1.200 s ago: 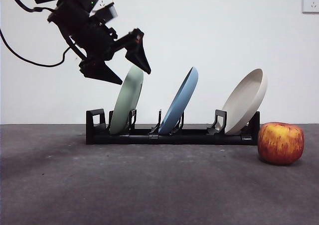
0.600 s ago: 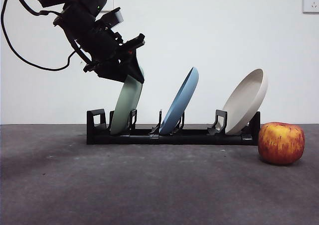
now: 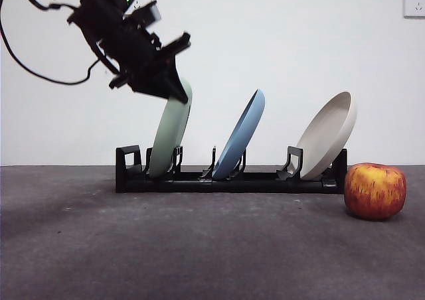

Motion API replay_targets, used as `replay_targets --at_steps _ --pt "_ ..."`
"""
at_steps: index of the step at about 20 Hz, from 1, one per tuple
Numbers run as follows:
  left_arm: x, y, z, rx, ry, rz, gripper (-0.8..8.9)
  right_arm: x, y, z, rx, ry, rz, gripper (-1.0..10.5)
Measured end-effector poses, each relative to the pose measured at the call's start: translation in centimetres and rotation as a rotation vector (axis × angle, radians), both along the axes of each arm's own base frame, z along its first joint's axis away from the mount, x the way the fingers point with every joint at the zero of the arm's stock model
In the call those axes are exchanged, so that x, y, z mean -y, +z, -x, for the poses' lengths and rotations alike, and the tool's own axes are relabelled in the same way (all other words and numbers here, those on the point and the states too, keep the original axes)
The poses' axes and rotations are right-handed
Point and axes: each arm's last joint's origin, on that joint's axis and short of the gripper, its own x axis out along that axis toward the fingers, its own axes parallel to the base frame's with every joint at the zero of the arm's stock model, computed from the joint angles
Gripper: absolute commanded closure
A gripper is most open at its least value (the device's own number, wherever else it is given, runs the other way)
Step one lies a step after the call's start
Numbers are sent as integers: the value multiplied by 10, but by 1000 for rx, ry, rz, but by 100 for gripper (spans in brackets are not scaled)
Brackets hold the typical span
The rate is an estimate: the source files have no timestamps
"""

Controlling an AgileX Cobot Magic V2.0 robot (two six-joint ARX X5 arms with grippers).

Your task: Take the green plate from the plate rack,put the plate on the table,take the apple from the table,put the apple in the plate

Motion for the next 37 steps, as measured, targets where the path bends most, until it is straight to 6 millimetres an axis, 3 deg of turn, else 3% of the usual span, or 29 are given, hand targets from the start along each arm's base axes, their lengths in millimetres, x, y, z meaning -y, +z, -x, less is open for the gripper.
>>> replay_targets --at_steps 6,12,15,18,22,29,32,37 --pt "-9 74 31 124 -13 38 822 0 0 0 0 0 0 257" --pt "4 119 114 187 -110 -171 822 0 0 0 0 0 0 257" --pt "24 126 158 230 -163 -360 821 0 0 0 0 0 0 257" --pt "50 107 186 184 -257 -563 820 0 0 0 0 0 0 257" --pt "80 65 211 193 -350 -691 820 0 0 0 0 0 0 257" --pt "111 -46 229 179 -452 -915 820 0 0 0 0 0 0 257" --pt "123 -81 227 180 -470 -1003 820 0 0 0 0 0 0 257" --pt "143 -115 232 226 -473 -1102 820 0 0 0 0 0 0 257"
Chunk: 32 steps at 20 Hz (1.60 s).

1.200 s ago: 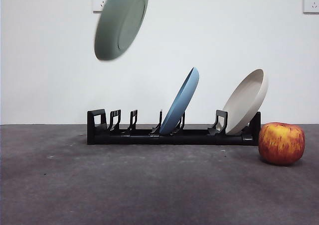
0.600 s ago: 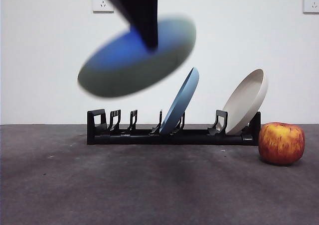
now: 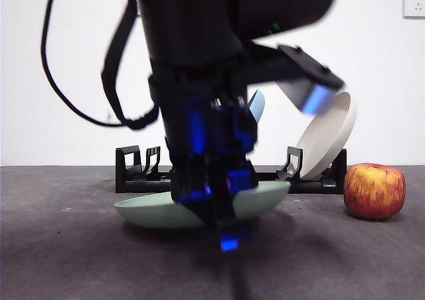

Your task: Take the green plate from the plate rack,put the plate on the table,take the apple from the table,put the apple in the plate

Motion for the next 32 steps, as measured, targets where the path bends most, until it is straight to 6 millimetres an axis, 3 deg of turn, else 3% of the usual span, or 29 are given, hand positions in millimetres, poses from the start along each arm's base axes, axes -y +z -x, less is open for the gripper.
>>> replay_targets --at_steps 5,8,14,17,23,29,32 --pt "9 -11 4 -21 -33 23 794 0 0 0 0 0 0 257" --pt "11 -11 5 -76 -40 63 600 0 0 0 0 0 0 257" --pt "11 -8 5 -61 -16 78 546 0 0 0 -2 -2 -2 257" --pt "3 6 10 -88 -7 78 379 0 0 -1 -8 -5 -3 257" --pt "-19 106 22 -115 26 341 369 -1 -3 -28 1 -53 24 256" --pt "-71 215 47 -100 54 750 369 -3 -20 -90 25 -181 126 256" --pt "-97 248 59 -81 50 899 369 -9 -41 -120 -22 -194 168 254"
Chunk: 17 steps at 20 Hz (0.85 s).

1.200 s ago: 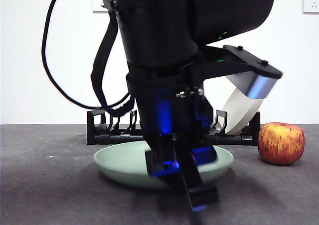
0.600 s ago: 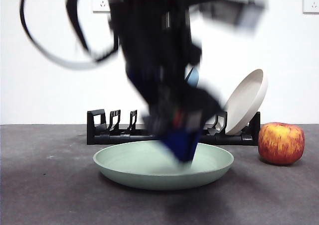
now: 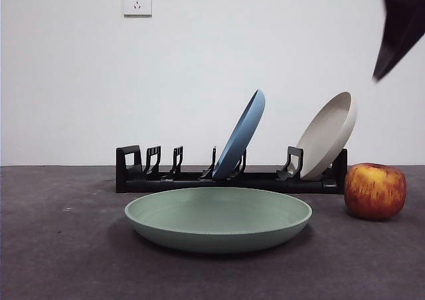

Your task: Take the green plate from the plate rack,put the plate on the table,take the apple from the table,put the apple in the plate

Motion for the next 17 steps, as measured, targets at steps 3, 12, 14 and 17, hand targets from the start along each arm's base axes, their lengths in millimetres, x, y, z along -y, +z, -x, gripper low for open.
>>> replay_targets --at_steps 3,12,14,17 --pt "-15 10 7 1 10 60 369 -6 -25 -25 -61 -17 57 253" --pt "-22 10 10 -34 25 53 370 -25 -77 -67 -110 -15 142 253" --pt "-22 9 10 -37 27 54 370 -26 -88 -72 -127 -12 147 255" --pt "-22 9 10 -39 29 54 370 -27 -97 -76 -149 -10 152 329"
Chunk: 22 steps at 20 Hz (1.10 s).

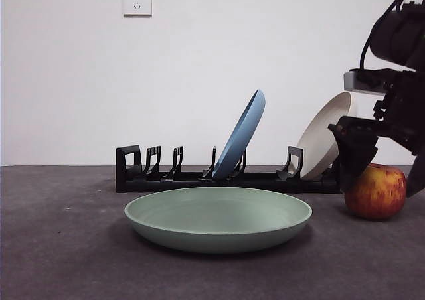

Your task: Take the green plate from the plate rack,put the plate on the table,take the apple from the table,put the apple in the plate

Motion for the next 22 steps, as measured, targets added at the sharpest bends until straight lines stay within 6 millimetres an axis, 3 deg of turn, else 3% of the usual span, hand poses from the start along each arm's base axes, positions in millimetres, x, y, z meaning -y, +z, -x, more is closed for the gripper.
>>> replay_targets --at_steps 6,7,11,16,19,22 --pt "0 0 0 0 1 -1 370 -1 -4 -1 -13 3 -1 919" --pt "0 0 0 1 2 -1 370 -1 -4 -1 -13 3 0 962" --pt "0 0 0 0 3 -3 370 -2 1 2 -7 10 -1 963" --pt "0 0 0 0 3 -4 371 -14 57 27 189 59 -53 963" --pt "0 0 0 0 3 -4 373 -34 75 42 253 118 -97 963" --pt "0 0 0 0 3 -5 373 -69 70 52 230 214 -133 963"
